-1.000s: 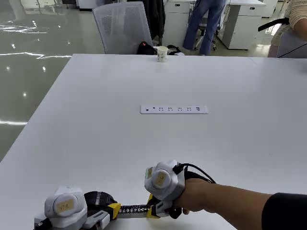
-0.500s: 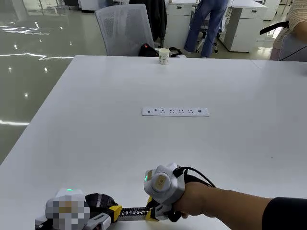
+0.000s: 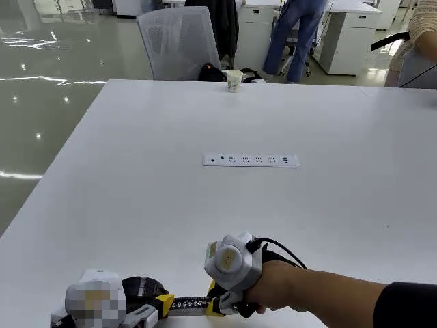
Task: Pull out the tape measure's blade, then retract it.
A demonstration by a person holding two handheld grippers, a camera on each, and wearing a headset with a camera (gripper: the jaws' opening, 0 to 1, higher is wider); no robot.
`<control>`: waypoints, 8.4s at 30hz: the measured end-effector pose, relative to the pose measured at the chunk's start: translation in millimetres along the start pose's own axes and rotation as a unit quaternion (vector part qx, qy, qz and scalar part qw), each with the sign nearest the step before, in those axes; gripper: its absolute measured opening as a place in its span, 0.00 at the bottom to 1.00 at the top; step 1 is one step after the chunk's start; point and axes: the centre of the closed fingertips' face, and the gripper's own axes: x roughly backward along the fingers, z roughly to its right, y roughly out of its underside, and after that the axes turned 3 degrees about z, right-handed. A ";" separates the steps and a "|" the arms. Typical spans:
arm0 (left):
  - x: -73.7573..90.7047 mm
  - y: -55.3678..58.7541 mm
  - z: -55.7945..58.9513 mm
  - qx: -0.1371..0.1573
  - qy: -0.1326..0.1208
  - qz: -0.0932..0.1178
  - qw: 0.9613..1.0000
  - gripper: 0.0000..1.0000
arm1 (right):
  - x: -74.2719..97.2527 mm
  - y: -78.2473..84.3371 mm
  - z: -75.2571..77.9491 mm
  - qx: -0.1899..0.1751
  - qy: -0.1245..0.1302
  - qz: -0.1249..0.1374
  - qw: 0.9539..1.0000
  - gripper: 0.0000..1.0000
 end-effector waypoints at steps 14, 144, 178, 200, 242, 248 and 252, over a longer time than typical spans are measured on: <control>1.0 -0.7 -0.7 0.002 0.003 0.000 1.000 0.58 | -3.3 -4.0 -0.7 -0.010 -0.005 0.008 1.000 0.11; 0.6 -1.7 -0.8 0.015 -0.003 -0.006 1.000 0.62 | -31.0 -52.0 -8.7 -0.052 0.009 0.074 0.996 0.14; 32.5 15.2 12.2 -0.079 0.136 -0.024 0.987 0.99 | 45.3 -2.1 -17.1 -0.081 0.064 0.119 0.987 0.25; 61.2 11.3 10.5 -0.115 0.198 -0.020 0.973 0.99 | 107.7 68.6 -19.0 -0.145 0.120 0.152 0.970 0.43; 88.7 10.5 -22.5 -0.147 0.192 -0.047 0.969 0.99 | 185.5 178.3 -32.0 -0.222 0.171 0.137 0.950 0.89; 90.6 10.0 -27.8 -0.144 0.188 -0.048 0.970 0.99 | 189.4 179.6 -37.9 -0.230 0.164 0.152 0.947 0.99; 91.8 8.4 -33.2 -0.147 0.181 -0.047 0.971 0.99 | 190.9 184.5 -39.5 -0.234 0.166 0.145 0.947 0.99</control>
